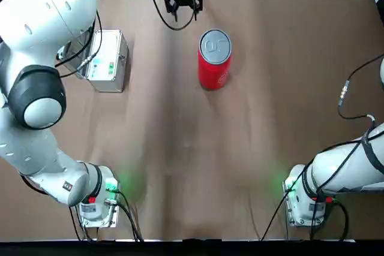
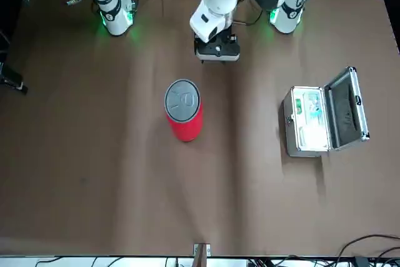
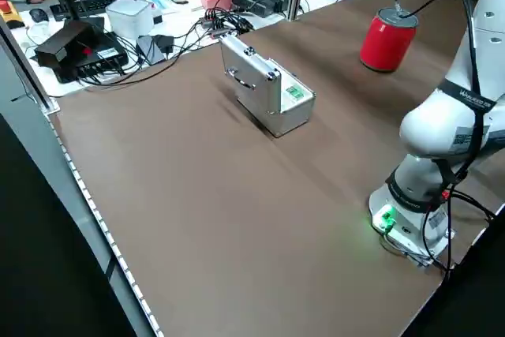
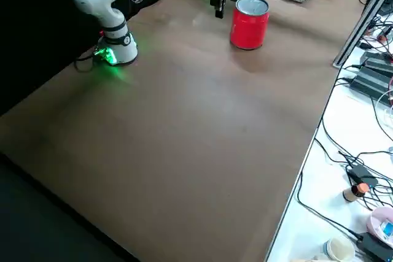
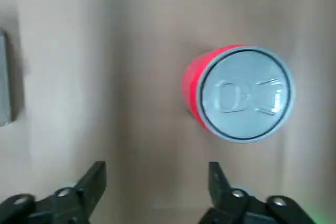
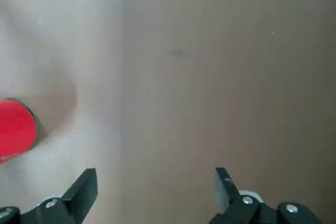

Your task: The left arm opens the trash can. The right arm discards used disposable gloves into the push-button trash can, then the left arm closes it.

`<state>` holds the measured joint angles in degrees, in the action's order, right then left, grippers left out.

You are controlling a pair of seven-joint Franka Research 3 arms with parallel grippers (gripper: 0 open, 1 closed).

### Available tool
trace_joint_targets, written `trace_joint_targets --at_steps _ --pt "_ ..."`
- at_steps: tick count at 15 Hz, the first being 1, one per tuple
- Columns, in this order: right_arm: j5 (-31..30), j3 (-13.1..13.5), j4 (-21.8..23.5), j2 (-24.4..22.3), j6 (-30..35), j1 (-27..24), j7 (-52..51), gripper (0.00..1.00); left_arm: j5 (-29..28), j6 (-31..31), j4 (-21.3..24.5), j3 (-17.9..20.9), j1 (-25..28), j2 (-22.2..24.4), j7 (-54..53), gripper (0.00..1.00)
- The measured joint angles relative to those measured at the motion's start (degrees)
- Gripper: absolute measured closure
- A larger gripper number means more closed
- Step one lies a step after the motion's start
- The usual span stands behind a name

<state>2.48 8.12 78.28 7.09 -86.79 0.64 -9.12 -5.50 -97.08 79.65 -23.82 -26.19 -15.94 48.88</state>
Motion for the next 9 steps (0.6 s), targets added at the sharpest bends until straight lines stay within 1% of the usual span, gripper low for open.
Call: trace_joint_targets --at_steps 1,2,6,9 --pt "0.0 0.0 0.0 -0.03 0.0 0.0 0.0 0.01 0.0 1.67 0.02 0.01 0.45 0.05 -0.04 0.07" --pt "0.0 0.0 0.0 -0.06 0.0 0.0 0.0 0.01 0.0 3.37 0.09 0.04 0.78 0.05 -0.1 0.01" --pt "0.0 0.0 0.0 -0.1 0.0 0.0 0.0 0.01 -0.02 6.36 0.43 0.48 2.82 0.05 -0.64 0.01" --pt "0.0 -0.04 -0.01 -0.11 -0.01 0.01 0.0 0.01 -0.03 8.69 0.39 0.57 7.0 0.43 -6.0 0.01"
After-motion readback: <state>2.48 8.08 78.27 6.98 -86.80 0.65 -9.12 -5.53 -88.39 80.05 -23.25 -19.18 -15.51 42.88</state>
